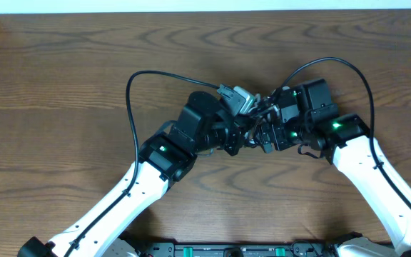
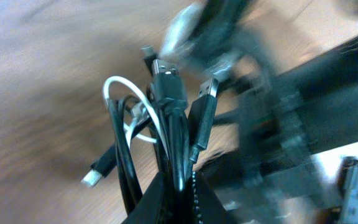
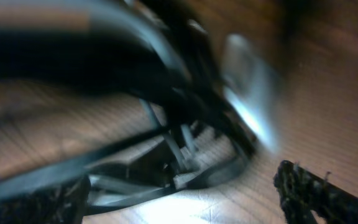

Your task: Untangle cables

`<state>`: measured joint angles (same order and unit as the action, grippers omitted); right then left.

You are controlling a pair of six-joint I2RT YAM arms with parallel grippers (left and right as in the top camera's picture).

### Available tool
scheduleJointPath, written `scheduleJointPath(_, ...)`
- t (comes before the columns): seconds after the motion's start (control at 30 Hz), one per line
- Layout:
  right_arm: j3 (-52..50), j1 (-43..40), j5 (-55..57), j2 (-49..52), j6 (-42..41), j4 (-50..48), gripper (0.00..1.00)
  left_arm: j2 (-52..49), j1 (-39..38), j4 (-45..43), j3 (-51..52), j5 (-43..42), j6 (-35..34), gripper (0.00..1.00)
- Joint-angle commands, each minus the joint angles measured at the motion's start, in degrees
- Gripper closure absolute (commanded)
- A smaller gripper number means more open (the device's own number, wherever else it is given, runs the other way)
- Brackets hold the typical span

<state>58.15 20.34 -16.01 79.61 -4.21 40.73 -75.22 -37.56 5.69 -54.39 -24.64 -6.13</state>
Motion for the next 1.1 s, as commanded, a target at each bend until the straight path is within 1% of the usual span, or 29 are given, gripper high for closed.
scheduleJointPath(0.0, 0.55, 0.68, 4.17, -0.20, -1.86, -1.90, 0.16, 0.98, 1.09, -3.98, -0.87, -11.98, 1.14, 0.92)
scheduleJointPath(0.07, 0.55, 0.66, 5.97, -0.20, -3.10, -3.30, 0.28, 1.14, 1.60, -4.96, -0.87, -14.38, 0.07, 0.93)
scheduleJointPath(0.1, 0.55, 0.66, 6.91, -0.20, -3.89, -3.91, 0.38, 1.18, 1.77, -4.94, -0.87, -14.73, -0.42, 0.92)
scheduleJointPath(0.2, 0.55, 0.66, 10.47, -0.13, -6.60, -5.46, 0.85, 1.18, 1.88, -4.48, -0.87, -14.82, -0.57, 0.93)
scheduleJointPath(0.23, 0.55, 0.66, 12.57, -0.11, -8.04, -5.64, 0.94, 1.18, 1.88, -4.44, -0.87, -14.82, -0.57, 0.92)
scheduleJointPath(0.27, 0.55, 0.66, 15.13, -0.11, -9.77, -5.60, 0.99, 1.18, 1.88, -4.44, -0.87, -14.80, -0.57, 0.92)
scheduleJointPath(0.37, 0.55, 0.66, 26.08, -0.11, -16.41, -4.39, 0.99, 1.20, 2.36, -4.13, -0.87, -13.46, -0.57, 0.93)
scheduleJointPath(0.4, 0.55, 0.57, 33.68, -0.11, -20.09, -2.62, 0.99, 1.20, 3.13, -2.82, -0.87, -10.73, -0.59, 0.93)
scheduleJointPath(0.47, 0.55, 0.02, 40.57, -0.11, -23.12, -0.39, 0.99, 1.20, 4.13, -0.26, -0.87, -6.10, -0.83, 0.92)
scheduleJointPath(0.5, 0.55, -0.90, 44.68, -0.11, -25.00, 1.33, 0.99, 1.20, 5.09, 3.08, -0.87, 0.07, -1.75, 0.92)
scheduleJointPath(0.57, 0.55, -2.19, 46.12, -0.11, -26.25, 2.36, 0.99, 1.20, 6.03, 6.32, -0.87, 5.20, -1.90, 0.93)
scheduleJointPath(0.63, 0.55, -4.02, 44.41, -0.11, -28.04, 2.10, 0.99, 1.20, 7.13, 9.01, -0.87, 9.70, -1.92, 0.92)
scheduleJointPath(0.73, 0.55, -5.60, 38.93, -0.11, -27.80, -0.13, 0.99, 1.20, 8.55, 10.34, -0.87, 14.19, -2.10, 0.92)
scheduleJointPath(0.77, 0.55, -5.84, 37.31, -0.11, -27.06, -0.94, 0.98, 1.20, 9.01, 10.38, -0.87, 15.41, -2.10, 0.92)
scheduleJointPath(0.83, 0.55, -6.12, 32.33, -0.11, -23.08, -3.74, 0.98, 1.18, 10.05, 10.38, -0.87, 17.97, -2.95, 0.93)
scheduleJointPath(0.97, 0.55, -6.10, 20.24, -0.13, -13.66, -8.83, 0.98, 1.20, 12.83, 12.66, -0.87, 25.05, -9.64, 0.93)
scheduleJointPath(1.0, 0.55, -6.10, 18.36, -0.13, -12.55, -9.64, 0.99, 1.20, 13.81, 14.08, -0.87, 26.56, -11.37, 0.92)
scheduleJointPath(1.07, 0.57, -6.12, 18.51, -0.13, -12.31, -10.86, 0.98, 1.20, 15.47, 17.38, -0.87, 29.00, -14.62, 0.92)
